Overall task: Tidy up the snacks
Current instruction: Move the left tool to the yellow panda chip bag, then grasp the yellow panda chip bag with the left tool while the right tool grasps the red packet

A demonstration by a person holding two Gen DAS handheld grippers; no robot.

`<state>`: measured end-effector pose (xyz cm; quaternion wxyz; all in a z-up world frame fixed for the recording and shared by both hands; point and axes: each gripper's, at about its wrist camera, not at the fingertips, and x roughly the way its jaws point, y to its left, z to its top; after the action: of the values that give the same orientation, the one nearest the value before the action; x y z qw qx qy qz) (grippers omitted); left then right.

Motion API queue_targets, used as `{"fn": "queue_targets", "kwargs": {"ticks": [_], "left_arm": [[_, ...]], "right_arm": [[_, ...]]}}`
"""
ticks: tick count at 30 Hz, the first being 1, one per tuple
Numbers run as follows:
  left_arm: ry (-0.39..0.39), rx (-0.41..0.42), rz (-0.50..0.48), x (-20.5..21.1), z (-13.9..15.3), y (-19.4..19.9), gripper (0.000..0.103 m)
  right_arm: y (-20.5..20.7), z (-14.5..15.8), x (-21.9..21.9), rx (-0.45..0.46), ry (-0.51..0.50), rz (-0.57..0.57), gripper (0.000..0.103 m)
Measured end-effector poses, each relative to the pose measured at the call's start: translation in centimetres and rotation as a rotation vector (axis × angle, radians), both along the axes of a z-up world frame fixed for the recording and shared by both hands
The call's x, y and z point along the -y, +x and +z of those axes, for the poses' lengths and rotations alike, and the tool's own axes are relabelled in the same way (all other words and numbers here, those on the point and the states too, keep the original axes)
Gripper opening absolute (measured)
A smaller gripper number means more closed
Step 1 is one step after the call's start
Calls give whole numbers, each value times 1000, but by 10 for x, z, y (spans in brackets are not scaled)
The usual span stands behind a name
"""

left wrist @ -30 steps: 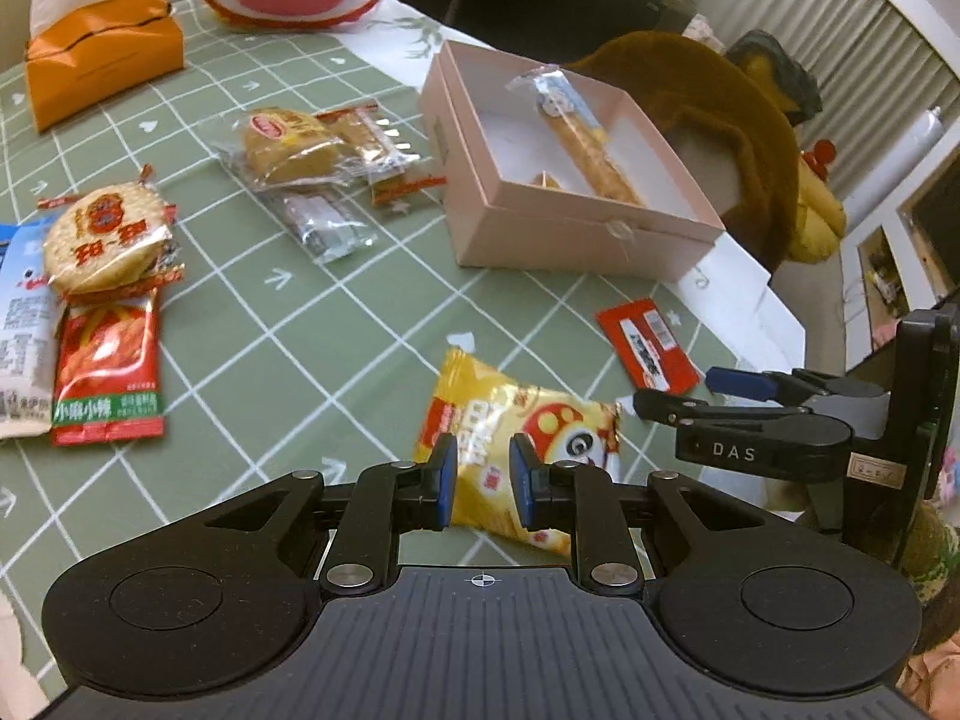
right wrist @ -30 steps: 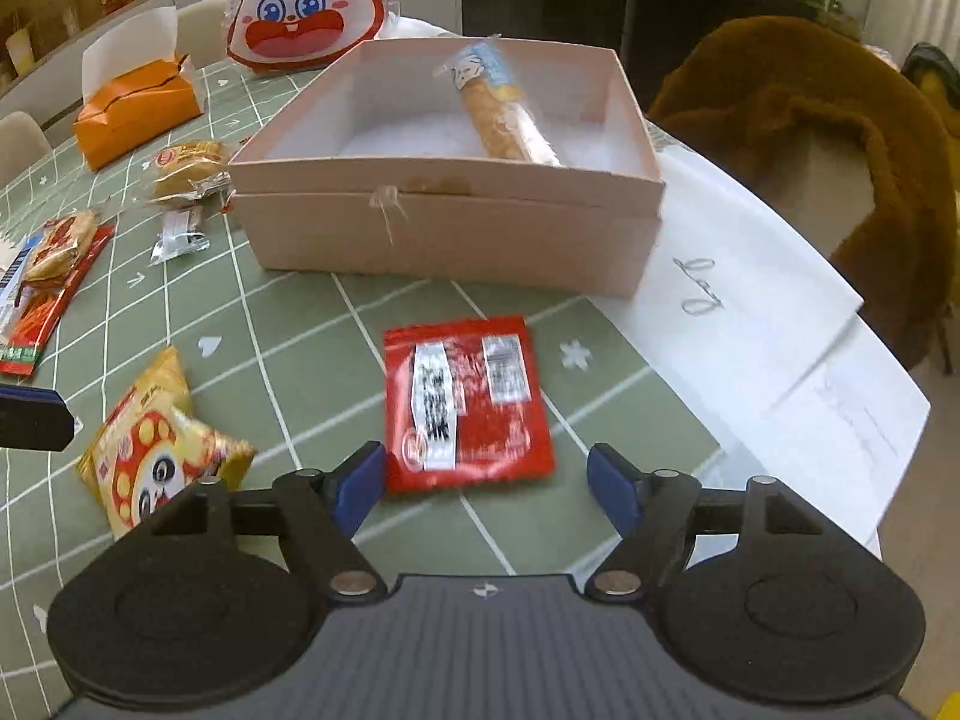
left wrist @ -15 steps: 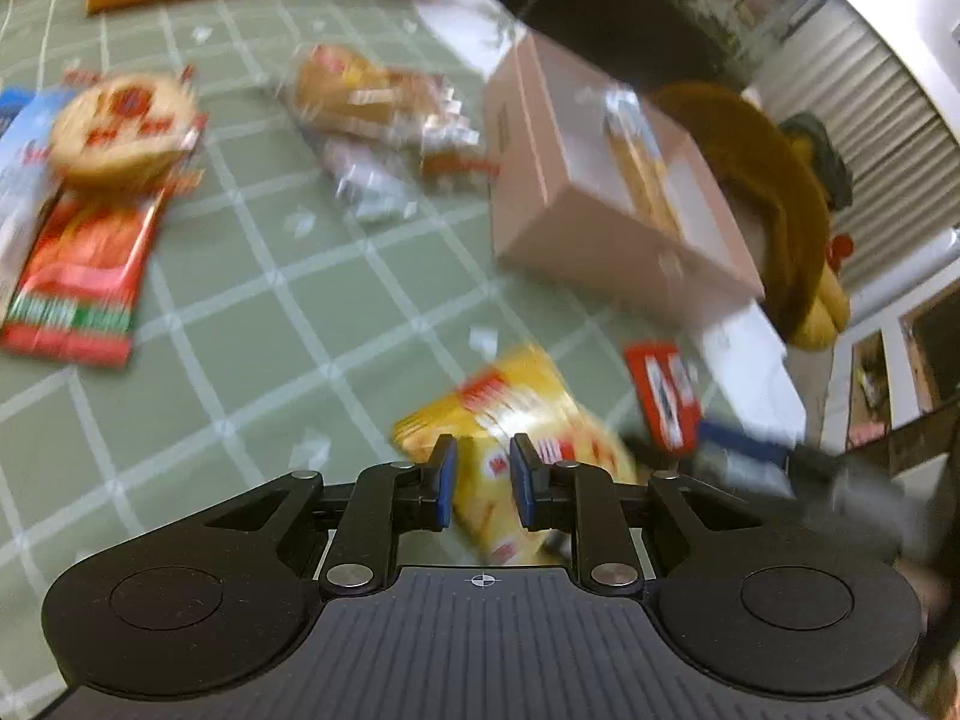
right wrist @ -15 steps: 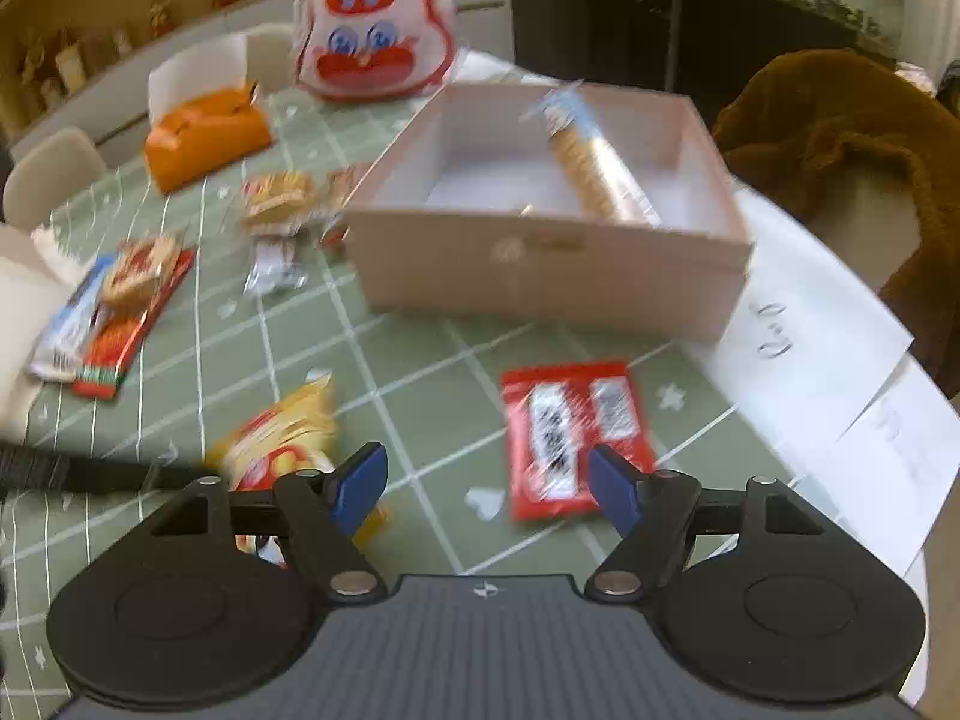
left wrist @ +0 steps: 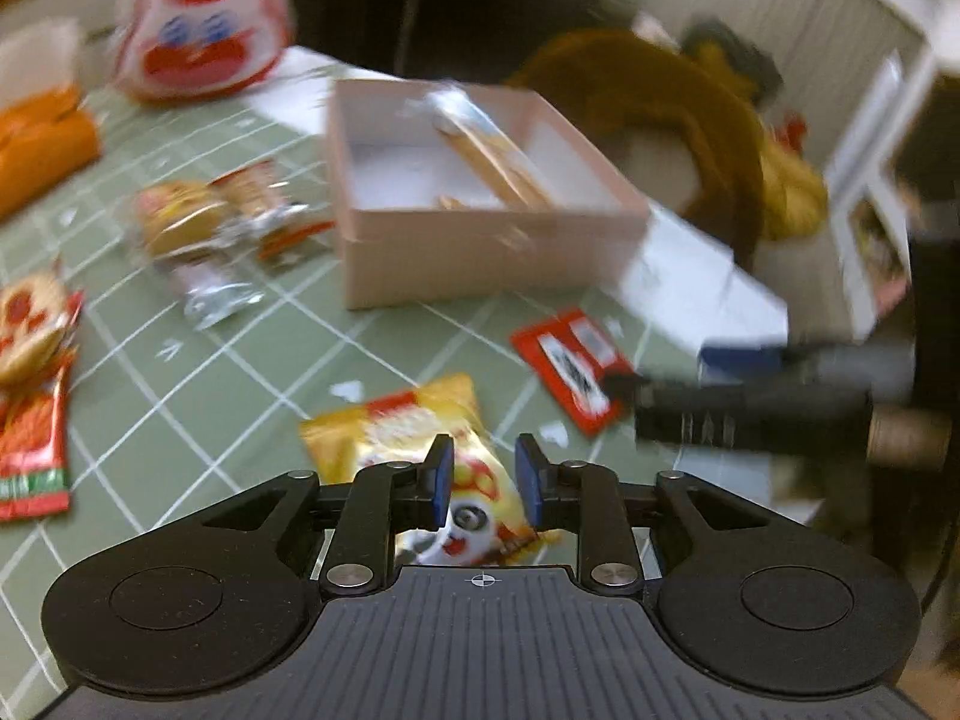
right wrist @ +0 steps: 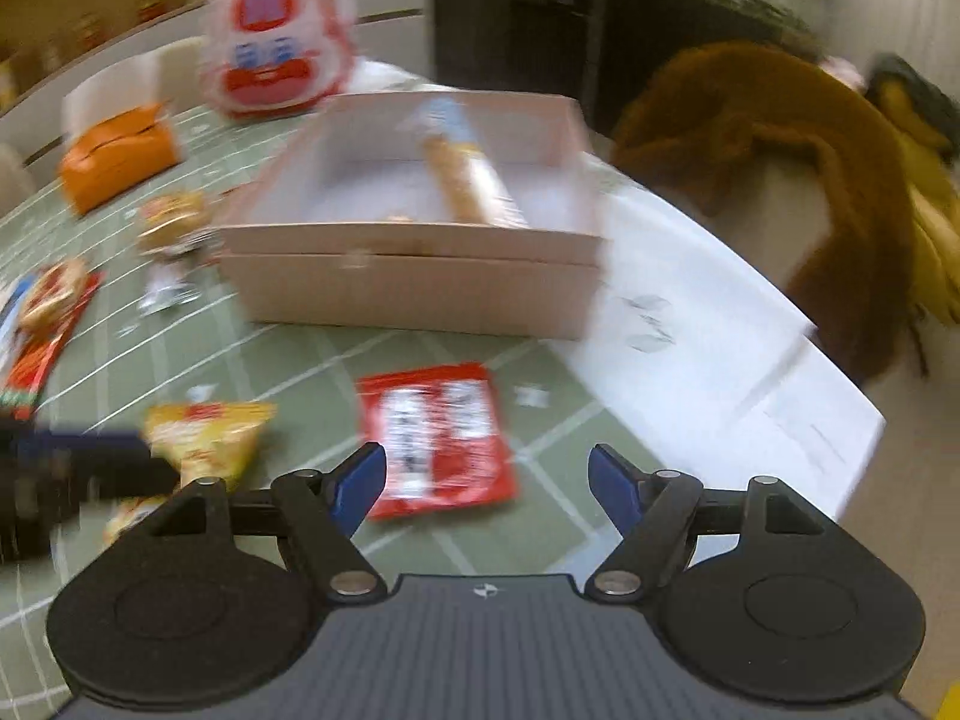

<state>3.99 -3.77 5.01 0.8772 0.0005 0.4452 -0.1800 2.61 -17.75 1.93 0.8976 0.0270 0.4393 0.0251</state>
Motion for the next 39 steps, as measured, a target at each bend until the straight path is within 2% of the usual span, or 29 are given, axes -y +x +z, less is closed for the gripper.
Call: {"fn": "queue_targets", "kwargs": {"ticks": [2, 5, 8, 10, 13, 14, 18, 20, 22, 25, 27, 29, 33, 35, 37, 39], "left_arm": [[79, 39, -18, 9, -6, -6, 36], [128, 61, -8, 11, -7, -8, 51], [147, 58, 1, 7, -8, -8, 53], [141, 34, -19, 7, -11, -7, 51], [173, 44, -56, 14, -17, -12, 61], [163, 44, -63, 14, -18, -13, 65], [47, 29, -13, -4, -11, -13, 62], [16, 49, 55, -16, -4, -15, 61], [-55, 50, 154, -32, 1, -14, 61], [-154, 5, 236, -48, 3, -6, 60], [-144, -40, 203, -42, 0, 2, 60], [-76, -59, 154, -28, -5, 6, 61], [35, -31, 136, -14, -13, 8, 64], [29, -51, 141, -16, -18, 11, 72], [7, -98, 126, -18, -22, 14, 75], [6, -103, 115, -15, -24, 17, 77]], "right_arm": [[-1, -4, 9, -9, 15, -31, 75], [-8, -10, 15, -14, 15, -44, 75], [-12, -19, 16, -33, 18, -47, 75], [-14, -24, 16, -40, 27, -49, 77], [-19, -27, 13, -19, 12, -46, 81], [-19, -26, 13, -16, 12, -44, 82], [-20, -27, 13, -3, 7, -42, 85], [-22, -29, 13, 11, 6, -47, 87], [-24, -31, 14, 26, 9, -60, 90], [-28, -34, 14, 53, 7, -71, 94], [-31, -37, 14, 76, 6, -82, 99], [-34, -41, 13, 105, 3, -102, 103], [-35, -41, 13, 120, 0, -108, 103], [-35, -42, 13, 122, 1, -109, 103], [-36, -43, 13, 124, 1, -109, 103], [-36, -43, 12, 125, 1, -110, 103]]}}
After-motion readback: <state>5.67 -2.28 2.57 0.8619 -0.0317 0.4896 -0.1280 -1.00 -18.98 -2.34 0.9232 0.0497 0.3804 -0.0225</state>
